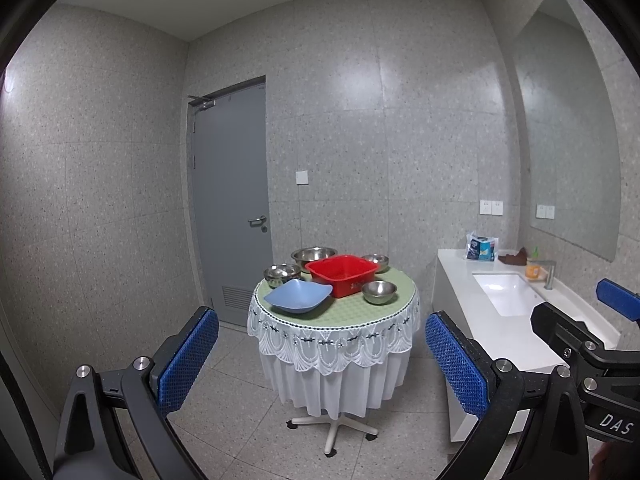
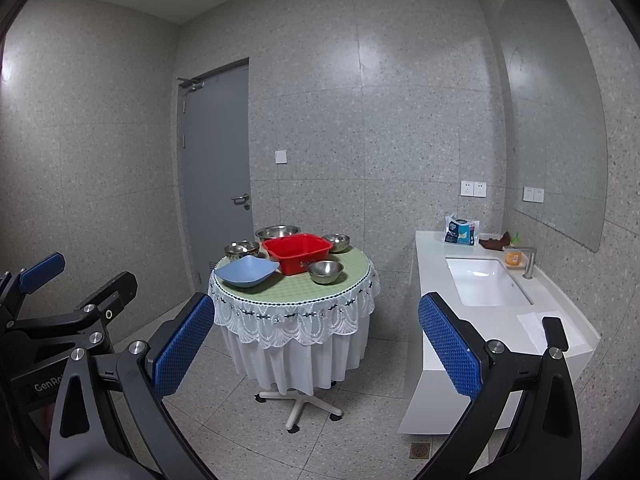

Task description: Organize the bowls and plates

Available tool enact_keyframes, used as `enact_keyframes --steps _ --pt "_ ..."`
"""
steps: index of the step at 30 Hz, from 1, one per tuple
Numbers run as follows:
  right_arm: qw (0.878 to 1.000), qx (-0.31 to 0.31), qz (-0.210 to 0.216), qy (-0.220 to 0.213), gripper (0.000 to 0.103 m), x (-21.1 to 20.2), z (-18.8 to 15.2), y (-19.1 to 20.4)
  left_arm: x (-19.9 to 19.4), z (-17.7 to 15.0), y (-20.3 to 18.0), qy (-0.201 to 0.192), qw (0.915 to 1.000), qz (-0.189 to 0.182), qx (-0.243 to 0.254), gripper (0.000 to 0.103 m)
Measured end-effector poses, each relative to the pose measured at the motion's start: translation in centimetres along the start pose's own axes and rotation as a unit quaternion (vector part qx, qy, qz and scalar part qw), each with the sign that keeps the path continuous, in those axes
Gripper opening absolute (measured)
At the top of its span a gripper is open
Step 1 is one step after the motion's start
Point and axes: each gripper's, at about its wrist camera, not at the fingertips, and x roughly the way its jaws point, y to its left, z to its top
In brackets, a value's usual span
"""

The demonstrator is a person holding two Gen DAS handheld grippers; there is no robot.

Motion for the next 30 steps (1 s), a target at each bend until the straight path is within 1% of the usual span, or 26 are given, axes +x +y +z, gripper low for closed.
enact_keyframes --steps 15,30 --pt "1.0 0.0 0.0 -0.001 0.103 -0.44 0.22 0.01 -0.03 0.09 -0.03 -0.001 1.0 0.002 -0.001 0.102" --pt "1.0 0.003 0.002 0.001 0.103 -0.05 0.0 -0.04 0.09 0.06 -0.33 0.0 1.0 0.003 0.001 0.102"
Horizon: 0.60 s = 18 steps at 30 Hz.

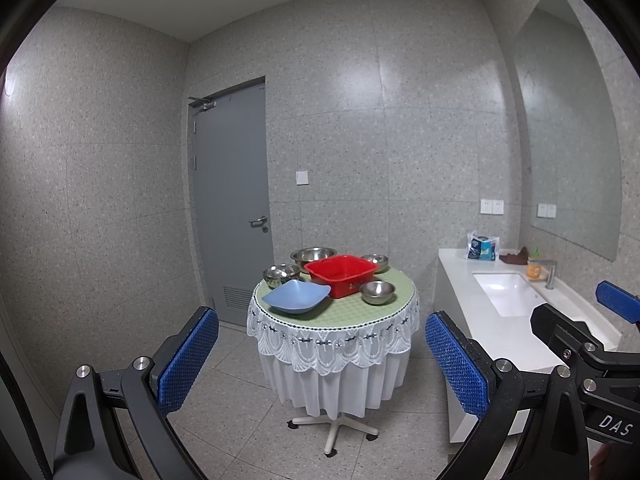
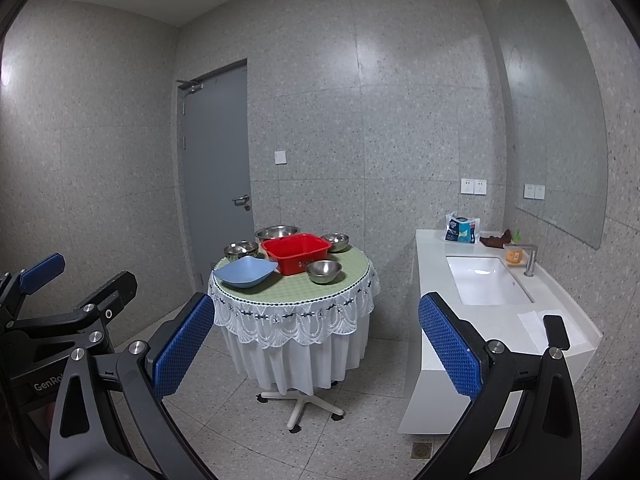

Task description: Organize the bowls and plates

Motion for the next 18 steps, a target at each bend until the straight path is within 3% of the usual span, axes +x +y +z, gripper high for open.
enact_keyframes --steps 18 --pt "1.0 0.005 0.007 0.002 0.103 0.7 -0.2 -0.5 0.1 0.2 -1.2 0.002 1.0 0.007 0.005 0.102"
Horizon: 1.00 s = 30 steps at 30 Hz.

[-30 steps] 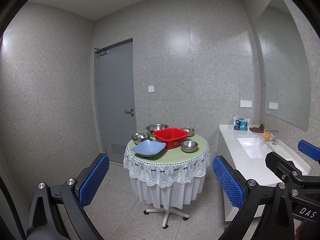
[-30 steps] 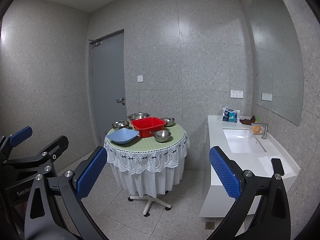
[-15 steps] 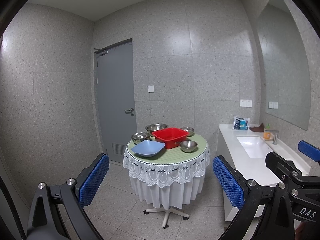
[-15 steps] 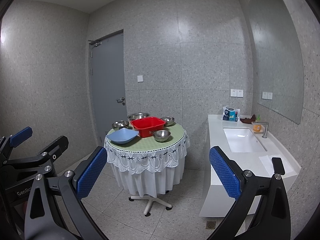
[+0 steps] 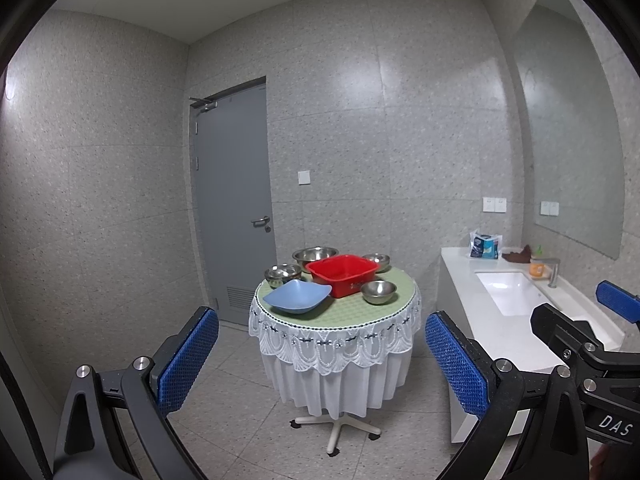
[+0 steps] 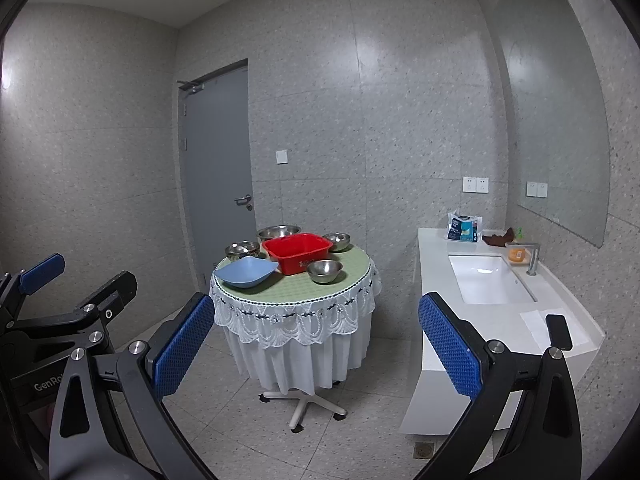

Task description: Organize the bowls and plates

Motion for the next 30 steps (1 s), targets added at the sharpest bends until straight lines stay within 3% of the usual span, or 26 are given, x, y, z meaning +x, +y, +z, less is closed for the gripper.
enact_keyframes --steps 19,30 --pt "0.999 0.02 0.017 0.035 0.103 4.3 0.8 -3.4 4.3 2.7 -3.3 0.035 0.9992 0.012 0.014 0.102" --pt "0.996 0.035 0.006 0.08 0.103 11.6 0.3 -4.3 14.1 4.8 -3.2 0.085 0.9963 -0.006 0.015 0.102"
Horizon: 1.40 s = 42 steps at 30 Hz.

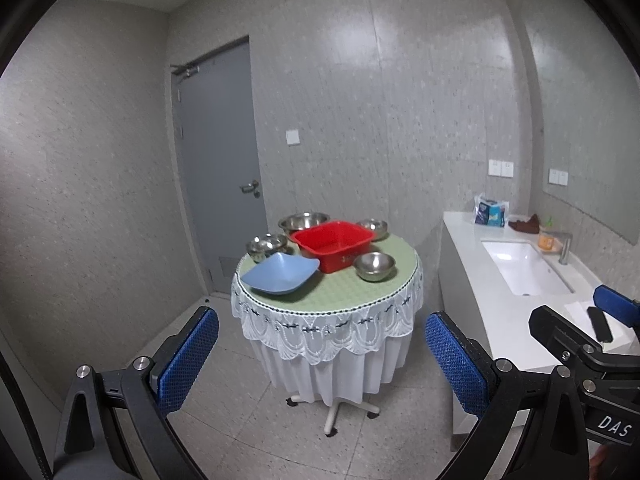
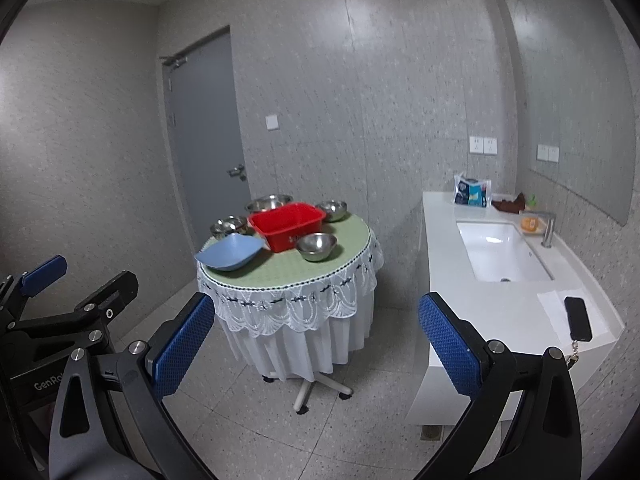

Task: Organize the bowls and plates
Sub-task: 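Move both tools toward the large steel bowl beside the red basin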

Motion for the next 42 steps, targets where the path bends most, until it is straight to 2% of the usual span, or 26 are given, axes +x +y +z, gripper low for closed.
enact_keyframes --steps 4,10,13,17,23,27,31,32,35,37,38,40,42 --pt "1.0 0.003 -0.007 0.01 0.103 3.5 0.5 0.5 5.0 1.9 1.2 0.009 0.9999 -0.009 -0.001 0.102" --pt "0.999 0.005 -0.023 0.023 0.103 11.2 1.9 2.3 15.4 4.7 4.9 0.018 0.9993 -0.032 -0.008 0.102" --pt "0.999 0.012 -0.029 0.032 0.103 15.5 3.6 3.5 21.6 7.4 7.6 0.025 0.9986 -0.046 -0.004 0.102" --pt "0.999 0.023 -0.025 0.037 0.103 21.7 6.9 5.8 30.6 12.5 12.0 0.023 0.9974 -0.068 -0.001 0.102" --pt "0.998 0.032 -0.02 0.041 0.103 29.7 11.4 8.5 41.2 17.9 16.7 0.023 0.9961 -0.085 0.004 0.102" --pt "0.998 0.031 -0.006 0.053 0.103 35.4 14.6 8.9 49.7 21.6 19.8 0.067 0.9931 -0.096 -0.01 0.102" --pt "0.997 0.025 0.012 0.066 0.103 41.6 17.9 9.0 58.8 25.7 22.3 0.104 0.9897 -0.091 -0.036 0.102" --pt "0.997 0.02 0.014 0.072 0.103 43.6 19.0 8.9 60.4 26.4 22.6 0.113 0.9888 -0.088 -0.041 0.102" --pt "0.994 0.015 0.03 0.1 0.103 49.8 21.4 8.2 68.5 29.1 23.6 0.161 0.9834 -0.07 -0.045 0.102" --pt "0.991 0.017 0.046 0.125 0.103 54.7 22.8 7.9 72.8 30.4 23.7 0.18 0.9801 -0.067 -0.051 0.102" --pt "0.988 0.02 0.056 0.141 0.103 57.0 23.4 7.7 76.4 31.1 24.2 0.194 0.9767 -0.068 -0.061 0.102" --pt "0.98 0.024 0.071 0.186 0.103 62.5 24.3 7.1 81.0 31.9 24.6 0.229 0.9688 -0.06 -0.074 0.102" --pt "0.971 0.025 0.078 0.226 0.103 67.4 24.7 6.7 87.1 32.9 25.3 0.266 0.9572 -0.057 -0.098 0.102"
